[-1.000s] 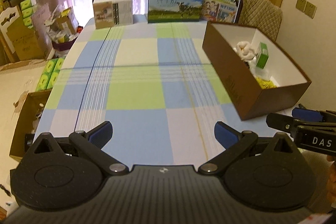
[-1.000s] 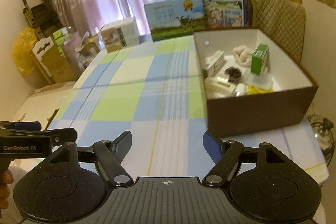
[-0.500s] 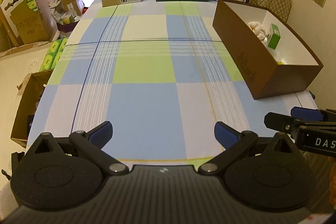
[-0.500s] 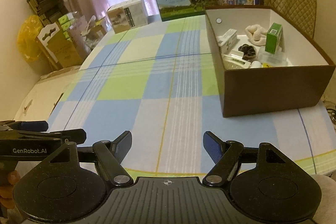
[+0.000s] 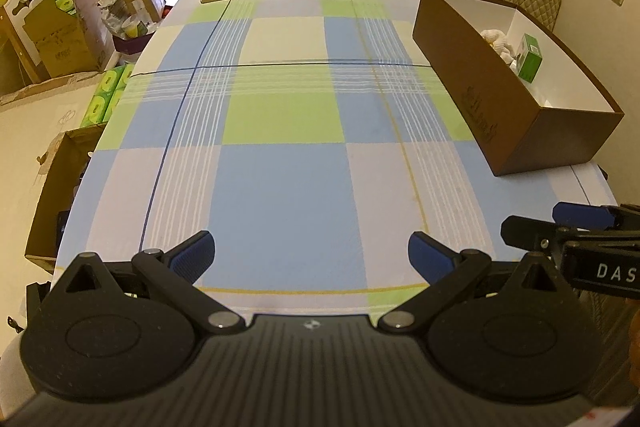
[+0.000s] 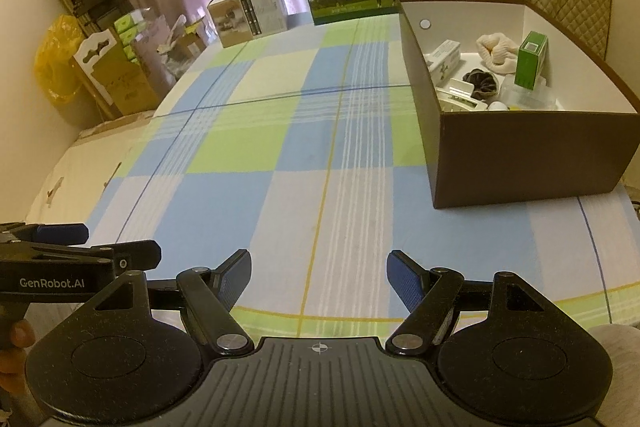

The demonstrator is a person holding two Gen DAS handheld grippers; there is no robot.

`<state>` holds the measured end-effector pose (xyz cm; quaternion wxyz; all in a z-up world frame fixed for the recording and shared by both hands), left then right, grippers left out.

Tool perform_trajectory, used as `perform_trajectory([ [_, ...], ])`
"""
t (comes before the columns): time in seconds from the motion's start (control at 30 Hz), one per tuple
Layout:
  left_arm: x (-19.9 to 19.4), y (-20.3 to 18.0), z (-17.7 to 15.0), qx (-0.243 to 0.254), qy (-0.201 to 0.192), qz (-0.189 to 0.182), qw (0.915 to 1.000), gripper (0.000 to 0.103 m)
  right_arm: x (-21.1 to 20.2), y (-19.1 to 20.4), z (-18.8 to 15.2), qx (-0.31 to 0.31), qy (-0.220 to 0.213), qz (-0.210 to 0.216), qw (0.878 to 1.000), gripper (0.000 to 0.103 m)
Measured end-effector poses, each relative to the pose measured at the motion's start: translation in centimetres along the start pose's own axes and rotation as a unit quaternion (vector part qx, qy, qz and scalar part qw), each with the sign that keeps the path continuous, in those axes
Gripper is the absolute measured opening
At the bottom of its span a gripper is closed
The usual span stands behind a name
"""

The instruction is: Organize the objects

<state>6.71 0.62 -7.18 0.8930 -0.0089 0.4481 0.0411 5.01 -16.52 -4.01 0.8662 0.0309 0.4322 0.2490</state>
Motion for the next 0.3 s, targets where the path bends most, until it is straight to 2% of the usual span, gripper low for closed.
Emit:
perform_trajectory([
  [0.3,0.15,-0.06,-0.06,0.001,0.0,0.001,1.0,0.102,0.4,0.01,-0.14,-0.002,0.004,-0.002,1.0,0.072],
])
Point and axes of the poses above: each gripper's, at about its wrist camera, not at the fingertips, and x roughly the way its jaws point, y to its left, z to its top, the point moved 8 cm from there along x, roughly the way its jaws point, and after that the axes turned 3 degrees about z, right-handed, at the moved point
